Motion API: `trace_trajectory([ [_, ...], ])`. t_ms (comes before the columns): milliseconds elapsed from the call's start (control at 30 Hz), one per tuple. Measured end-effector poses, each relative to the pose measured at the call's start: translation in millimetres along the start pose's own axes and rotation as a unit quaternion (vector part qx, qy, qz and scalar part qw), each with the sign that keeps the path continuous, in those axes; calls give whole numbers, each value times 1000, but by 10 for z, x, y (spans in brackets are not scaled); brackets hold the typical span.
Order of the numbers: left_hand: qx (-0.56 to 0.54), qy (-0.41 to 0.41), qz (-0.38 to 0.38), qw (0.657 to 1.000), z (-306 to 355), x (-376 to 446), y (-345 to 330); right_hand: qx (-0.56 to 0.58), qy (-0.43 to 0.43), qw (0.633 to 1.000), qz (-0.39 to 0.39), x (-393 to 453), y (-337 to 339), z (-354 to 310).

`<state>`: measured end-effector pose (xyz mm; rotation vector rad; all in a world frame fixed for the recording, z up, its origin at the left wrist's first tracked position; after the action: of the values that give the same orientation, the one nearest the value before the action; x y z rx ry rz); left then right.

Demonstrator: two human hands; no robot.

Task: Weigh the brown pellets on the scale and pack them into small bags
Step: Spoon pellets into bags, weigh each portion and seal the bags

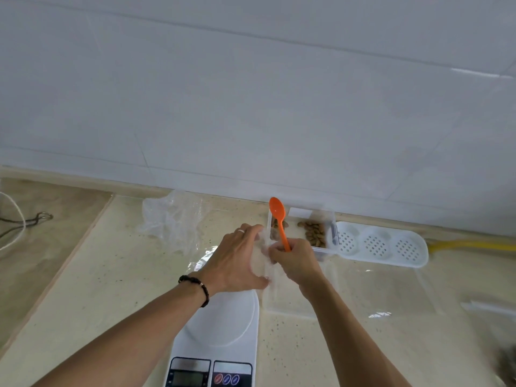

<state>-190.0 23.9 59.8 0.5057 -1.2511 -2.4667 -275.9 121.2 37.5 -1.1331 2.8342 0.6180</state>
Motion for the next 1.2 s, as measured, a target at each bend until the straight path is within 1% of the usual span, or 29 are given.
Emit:
trace_trajectory([
  [100,6,-14,-14,1000,32,49,15,63,24,998,10,7,5,-72],
  [133,9,-16,-21,1000,32,56,12,66,27,997,10,22,9,-78],
  [233,12,-19,-44,999,-9,46,-15,51,14,998,-29,45,-62,-81],
  [300,5,-28,-55,998,-3,19,-25,27,5,999,-33,51,-90,-73],
  [400,-20,-55,-26,998,51,1,34,20,3,1000,10,63,-61,-75],
  [467,-32,-60,-3,998,42,16,97,29,-5,999,19,57,-68,-52],
  [533,-34,-59,3,998,8,31,131,31,-16,999,-18,31,-124,-34],
  [600,-40,-35,4,999,-79,60,156,34,-20,997,-69,-5,-177,-33],
  [667,-56,-12,11,998,-162,92,188,12,-19,996,-82,-10,-136,-20],
  [800,-52,-12,30,998,-170,156,199,-33,-38,997,-58,31,45,31],
  [867,-53,-6,27,998,-172,188,176,-20,-49,998,-30,53,141,36],
  [933,-51,-1,20,999,-193,232,141,-4,-86,996,-3,69,250,87],
  [967,-48,2,16,999,-204,258,127,-16,-96,995,6,82,321,100],
  [1033,-43,12,11,999,-237,308,103,-86,-77,993,14,153,474,127],
  [1100,-44,25,6,999,-270,346,78,-162,-33,986,29,221,631,118],
  [1167,-45,34,0,998,-302,376,47,-208,17,975,73,270,791,79],
  [1200,-46,40,-5,998,-317,383,32,-207,31,973,100,283,862,67],
])
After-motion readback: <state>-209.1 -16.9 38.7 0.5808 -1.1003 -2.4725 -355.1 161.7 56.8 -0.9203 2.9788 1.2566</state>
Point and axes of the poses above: each hand's wrist, its own x-axis towards the middle knuckle, its own y-axis out of the back of the hand, z = x × y, the point moved 8 cm from there along x, towards the middle knuckle, and after that the axes turned 12 degrees about y, right-handed, at the moved point
